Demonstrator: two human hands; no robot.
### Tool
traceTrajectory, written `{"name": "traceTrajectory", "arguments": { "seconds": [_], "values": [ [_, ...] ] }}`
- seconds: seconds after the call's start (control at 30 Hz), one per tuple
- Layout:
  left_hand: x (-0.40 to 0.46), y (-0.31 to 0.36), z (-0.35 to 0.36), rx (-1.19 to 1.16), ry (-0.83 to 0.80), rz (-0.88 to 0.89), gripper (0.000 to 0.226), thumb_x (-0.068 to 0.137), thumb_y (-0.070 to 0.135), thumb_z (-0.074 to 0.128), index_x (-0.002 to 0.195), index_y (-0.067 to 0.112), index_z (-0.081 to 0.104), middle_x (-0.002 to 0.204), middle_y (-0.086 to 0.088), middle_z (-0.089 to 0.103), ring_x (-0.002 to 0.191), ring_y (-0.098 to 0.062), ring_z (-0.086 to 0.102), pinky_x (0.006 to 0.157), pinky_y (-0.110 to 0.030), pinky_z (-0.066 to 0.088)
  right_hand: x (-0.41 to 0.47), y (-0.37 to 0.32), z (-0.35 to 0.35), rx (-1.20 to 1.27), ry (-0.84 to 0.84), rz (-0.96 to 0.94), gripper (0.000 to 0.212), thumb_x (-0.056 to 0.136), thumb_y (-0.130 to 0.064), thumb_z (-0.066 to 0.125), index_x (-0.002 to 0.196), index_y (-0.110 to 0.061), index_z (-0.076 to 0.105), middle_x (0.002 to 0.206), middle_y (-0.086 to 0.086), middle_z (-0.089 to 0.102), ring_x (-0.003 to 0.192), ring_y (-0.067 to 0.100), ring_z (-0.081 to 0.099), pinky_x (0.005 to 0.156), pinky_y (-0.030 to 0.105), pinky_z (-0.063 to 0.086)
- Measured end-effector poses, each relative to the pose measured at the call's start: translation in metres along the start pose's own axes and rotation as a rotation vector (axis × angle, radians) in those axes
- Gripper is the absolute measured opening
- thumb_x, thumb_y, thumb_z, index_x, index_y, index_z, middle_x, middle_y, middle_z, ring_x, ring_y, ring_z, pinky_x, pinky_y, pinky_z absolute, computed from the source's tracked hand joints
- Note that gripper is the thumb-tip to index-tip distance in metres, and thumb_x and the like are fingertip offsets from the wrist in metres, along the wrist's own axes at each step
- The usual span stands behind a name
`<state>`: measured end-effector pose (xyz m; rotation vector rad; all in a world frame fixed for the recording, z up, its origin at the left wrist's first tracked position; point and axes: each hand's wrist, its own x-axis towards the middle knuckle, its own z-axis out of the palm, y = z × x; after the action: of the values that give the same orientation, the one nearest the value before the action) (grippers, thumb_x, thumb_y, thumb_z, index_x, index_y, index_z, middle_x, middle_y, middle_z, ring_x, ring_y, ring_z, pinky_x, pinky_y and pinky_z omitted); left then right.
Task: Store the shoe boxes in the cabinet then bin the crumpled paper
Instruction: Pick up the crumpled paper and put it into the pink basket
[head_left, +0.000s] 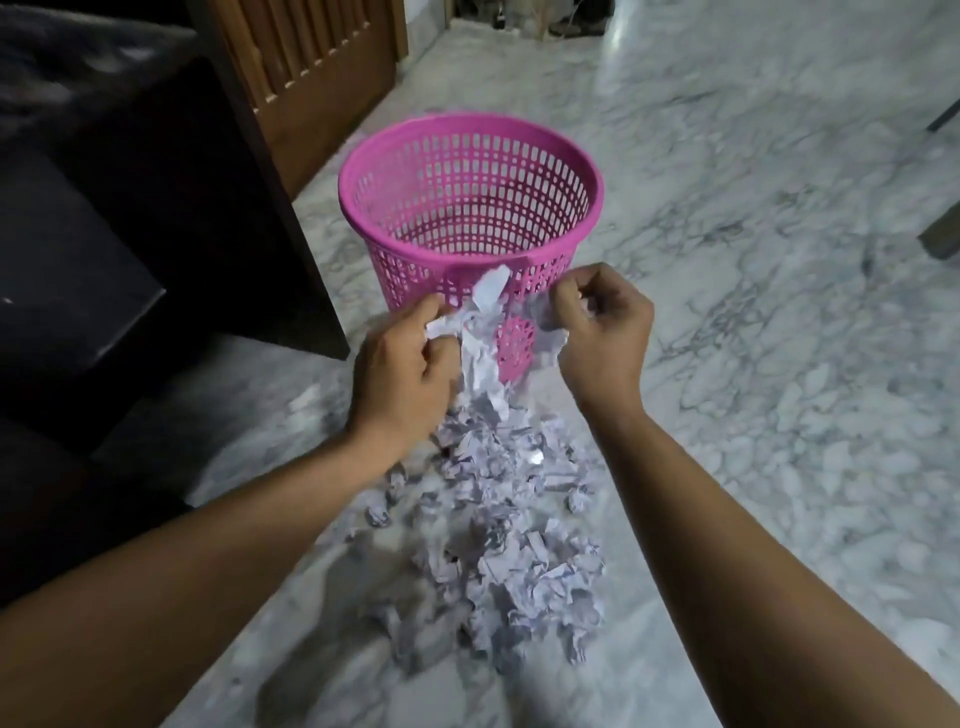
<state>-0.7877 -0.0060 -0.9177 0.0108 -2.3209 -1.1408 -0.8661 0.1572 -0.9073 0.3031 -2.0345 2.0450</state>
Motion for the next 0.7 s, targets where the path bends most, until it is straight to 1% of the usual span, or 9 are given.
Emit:
{"name": "traceTrajectory", "arguments": {
  "seconds": [0.13, 0.23, 0.3, 0.37, 0.43, 0.47, 0.57, 0.63, 0.7],
  "values": [
    [0.099, 0.035, -0.023, -0.082, 0.347, 0.097, 0.032, 0.085, 0.007, 0.040, 0.104, -0.002, 0.065, 0.060, 0.002, 0.051, 0.051, 0.003, 0.047, 0.055, -0.024, 0.035, 0.081, -0.046, 0.030, -0.002, 0.099, -0.207, 0.014, 0.081, -0.011, 0.060, 0.067, -0.012, 0.060, 0.061, 0.012, 0.061, 0.063, 0.018, 0.055, 0.063, 0.043, 0.048],
    [0.167, 0.028, -0.020, 0.043, 0.398, 0.009, 0.035, 0.088, 0.020, 0.040, 0.109, 0.004, 0.063, 0.075, -0.011, 0.062, 0.063, -0.007, 0.056, 0.061, -0.034, 0.040, 0.136, -0.060, 0.050, -0.255, 0.074, -0.193, 0.016, 0.082, -0.023, 0.061, 0.070, -0.015, 0.065, 0.062, -0.006, 0.066, 0.061, 0.006, 0.062, 0.066, 0.033, 0.052],
    [0.194, 0.012, -0.012, 0.276, 0.211, -0.142, 0.034, 0.091, 0.024, 0.044, 0.116, 0.011, 0.063, 0.104, -0.014, 0.071, 0.091, -0.027, 0.067, 0.073, -0.038, 0.048, 0.164, -0.056, 0.054, -0.518, -0.037, -0.090, 0.025, 0.091, -0.034, 0.058, 0.087, -0.012, 0.071, 0.085, 0.003, 0.075, 0.085, 0.018, 0.072, 0.077, 0.034, 0.056],
    [0.202, 0.000, 0.002, 0.564, -0.215, -0.319, 0.030, 0.096, 0.024, 0.053, 0.122, 0.012, 0.063, 0.117, -0.013, 0.068, 0.104, -0.034, 0.065, 0.079, -0.038, 0.048, 0.181, -0.048, 0.049, -0.727, -0.263, 0.089, 0.040, 0.101, -0.040, 0.051, 0.104, -0.004, 0.069, 0.105, 0.015, 0.070, 0.104, 0.030, 0.068, 0.078, 0.030, 0.054],
    [0.195, -0.003, 0.013, 0.696, -0.553, -0.432, 0.037, 0.098, 0.021, 0.058, 0.131, 0.007, 0.061, 0.129, -0.014, 0.064, 0.115, -0.035, 0.062, 0.091, -0.039, 0.049, 0.185, -0.044, 0.042, -0.800, -0.436, 0.177, 0.047, 0.104, -0.033, 0.046, 0.116, 0.007, 0.065, 0.112, 0.020, 0.065, 0.098, 0.026, 0.062, 0.064, 0.024, 0.048],
    [0.191, -0.004, 0.017, 0.711, -0.596, -0.432, 0.042, 0.098, 0.022, 0.059, 0.137, 0.008, 0.058, 0.136, -0.015, 0.061, 0.122, -0.036, 0.059, 0.099, -0.040, 0.048, 0.184, -0.045, 0.038, -0.805, -0.454, 0.162, 0.047, 0.102, -0.031, 0.046, 0.117, 0.008, 0.066, 0.113, 0.022, 0.066, 0.095, 0.025, 0.060, 0.064, 0.027, 0.049],
    [0.177, -0.008, 0.023, 0.609, -0.375, -0.298, 0.045, 0.093, 0.028, 0.060, 0.136, 0.019, 0.060, 0.138, -0.009, 0.062, 0.123, -0.034, 0.060, 0.104, -0.040, 0.050, 0.176, -0.042, 0.020, -0.630, -0.274, 0.021, 0.045, 0.090, -0.032, 0.047, 0.116, -0.005, 0.072, 0.116, 0.014, 0.073, 0.101, 0.020, 0.066, 0.085, 0.030, 0.054],
    [0.153, -0.003, 0.020, 0.493, -0.132, -0.098, 0.039, 0.091, 0.031, 0.055, 0.128, 0.022, 0.064, 0.132, -0.005, 0.065, 0.121, -0.030, 0.059, 0.103, -0.040, 0.049, 0.153, -0.032, 0.000, -0.444, -0.082, -0.044, 0.035, 0.092, -0.027, 0.049, 0.115, -0.014, 0.072, 0.105, 0.002, 0.075, 0.094, 0.013, 0.070, 0.085, 0.029, 0.056],
    [0.109, -0.001, 0.019, 0.434, -0.015, 0.182, 0.033, 0.092, 0.031, 0.053, 0.120, 0.019, 0.067, 0.121, -0.003, 0.064, 0.116, -0.027, 0.055, 0.098, -0.039, 0.043, 0.112, -0.008, -0.023, -0.359, 0.031, -0.097, 0.026, 0.092, -0.024, 0.048, 0.104, -0.017, 0.071, 0.092, -0.005, 0.074, 0.088, 0.012, 0.072, 0.082, 0.034, 0.059]
  ]
}}
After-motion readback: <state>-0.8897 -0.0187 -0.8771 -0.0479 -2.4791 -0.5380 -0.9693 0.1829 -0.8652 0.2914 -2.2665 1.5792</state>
